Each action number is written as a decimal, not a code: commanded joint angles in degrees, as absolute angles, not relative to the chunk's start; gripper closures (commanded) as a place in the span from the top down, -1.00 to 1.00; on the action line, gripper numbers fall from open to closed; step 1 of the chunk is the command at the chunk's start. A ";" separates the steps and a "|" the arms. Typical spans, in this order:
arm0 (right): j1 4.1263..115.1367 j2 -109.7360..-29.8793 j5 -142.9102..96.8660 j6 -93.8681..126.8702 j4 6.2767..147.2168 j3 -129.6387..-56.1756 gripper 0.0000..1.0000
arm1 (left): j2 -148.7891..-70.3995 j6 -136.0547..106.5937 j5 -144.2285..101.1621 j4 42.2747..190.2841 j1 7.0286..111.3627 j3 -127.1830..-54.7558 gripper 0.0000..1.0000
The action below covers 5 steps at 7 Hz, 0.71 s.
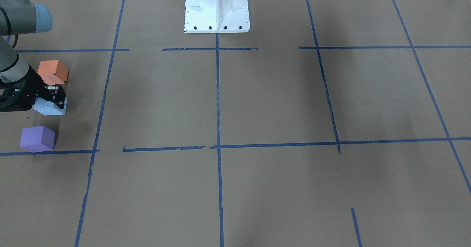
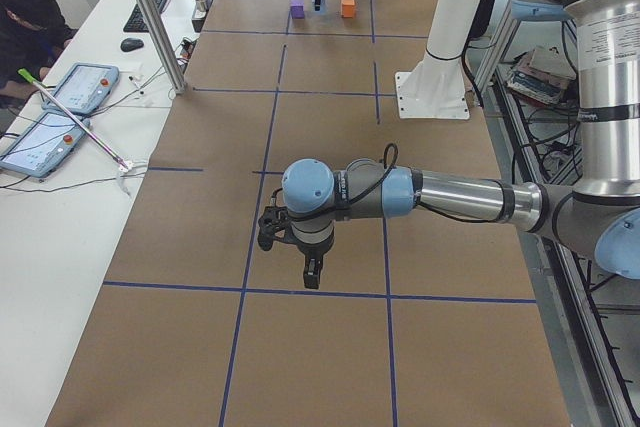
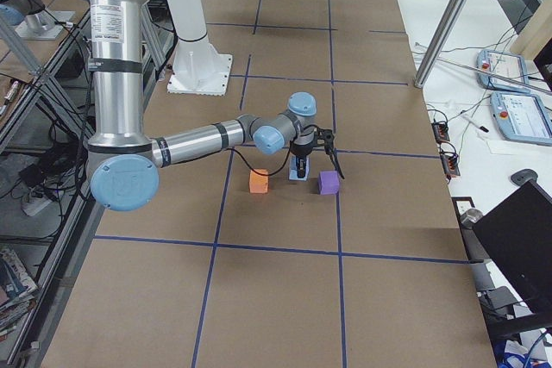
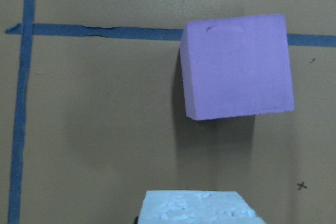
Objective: Place blue block between orange and purple blocks
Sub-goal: 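Carry the light blue cube with the right gripper toward the purple cube, then lower the cube between the purple and orange cubes and open the right gripper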
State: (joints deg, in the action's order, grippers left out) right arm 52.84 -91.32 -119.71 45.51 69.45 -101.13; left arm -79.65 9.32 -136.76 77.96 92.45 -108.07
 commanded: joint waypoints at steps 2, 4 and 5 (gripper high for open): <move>52.73 -91.67 -120.06 45.35 64.90 -97.40 0.36 | -79.72 9.32 -136.76 77.96 92.37 -108.02 1.00; 52.82 -91.67 -120.41 45.09 63.81 -97.64 1.00 | -79.72 9.32 -136.76 77.96 92.37 -108.19 1.00; 53.08 -91.41 -120.85 45.09 64.68 -98.95 1.00 | -79.72 9.23 -136.76 77.96 92.37 -108.28 1.00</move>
